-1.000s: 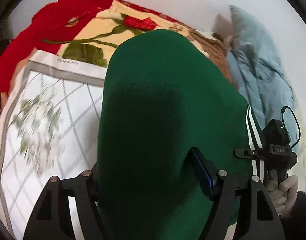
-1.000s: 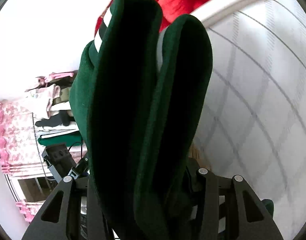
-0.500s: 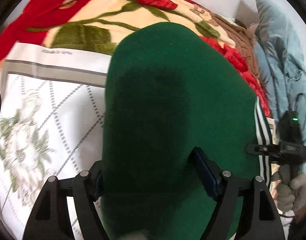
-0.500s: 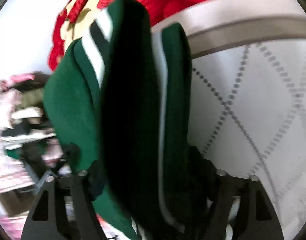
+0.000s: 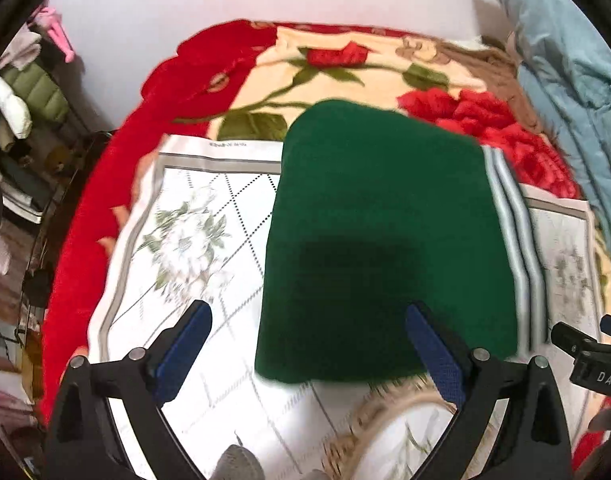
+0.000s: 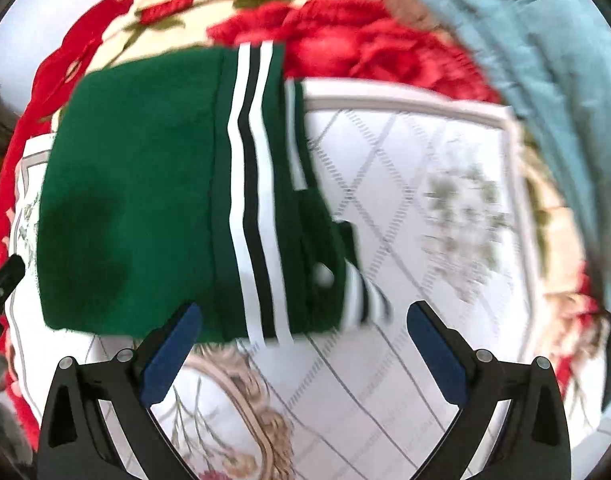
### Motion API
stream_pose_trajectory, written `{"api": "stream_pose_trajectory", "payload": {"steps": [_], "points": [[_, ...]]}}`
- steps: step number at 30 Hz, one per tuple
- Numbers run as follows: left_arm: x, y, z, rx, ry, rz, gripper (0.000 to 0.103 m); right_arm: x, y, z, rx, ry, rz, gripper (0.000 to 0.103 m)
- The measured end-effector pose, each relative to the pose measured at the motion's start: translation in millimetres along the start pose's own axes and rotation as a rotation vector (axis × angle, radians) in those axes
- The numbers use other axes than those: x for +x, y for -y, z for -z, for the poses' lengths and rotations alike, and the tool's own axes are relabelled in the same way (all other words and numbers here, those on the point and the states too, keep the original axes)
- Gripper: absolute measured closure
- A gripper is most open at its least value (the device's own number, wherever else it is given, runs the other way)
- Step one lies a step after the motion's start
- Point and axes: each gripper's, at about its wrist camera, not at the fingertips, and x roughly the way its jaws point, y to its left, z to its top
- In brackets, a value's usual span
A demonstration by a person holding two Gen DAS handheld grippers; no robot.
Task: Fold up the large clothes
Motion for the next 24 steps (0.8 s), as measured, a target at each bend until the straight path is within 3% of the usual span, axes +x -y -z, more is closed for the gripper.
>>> {"api": "stream_pose_trajectory", "payload": {"steps": [3,16,24], "points": [[-48.4,6.2,5.9,0.001,0.025,-0.011,0.004,-49.3,34.0,29.9,0.019,0.055,0.026,0.0],[-279.7,14.2,45.8,0.036,0.167,0.018,0.004,-327.4,60.5,144.5,0.001,0.273,0.077,0.0],[-393.4,5.4,76.1,0.032,0.252,0.037,0.004,-481.3,71.1,219.8,-0.023,0.411,0.074,0.0]]}}
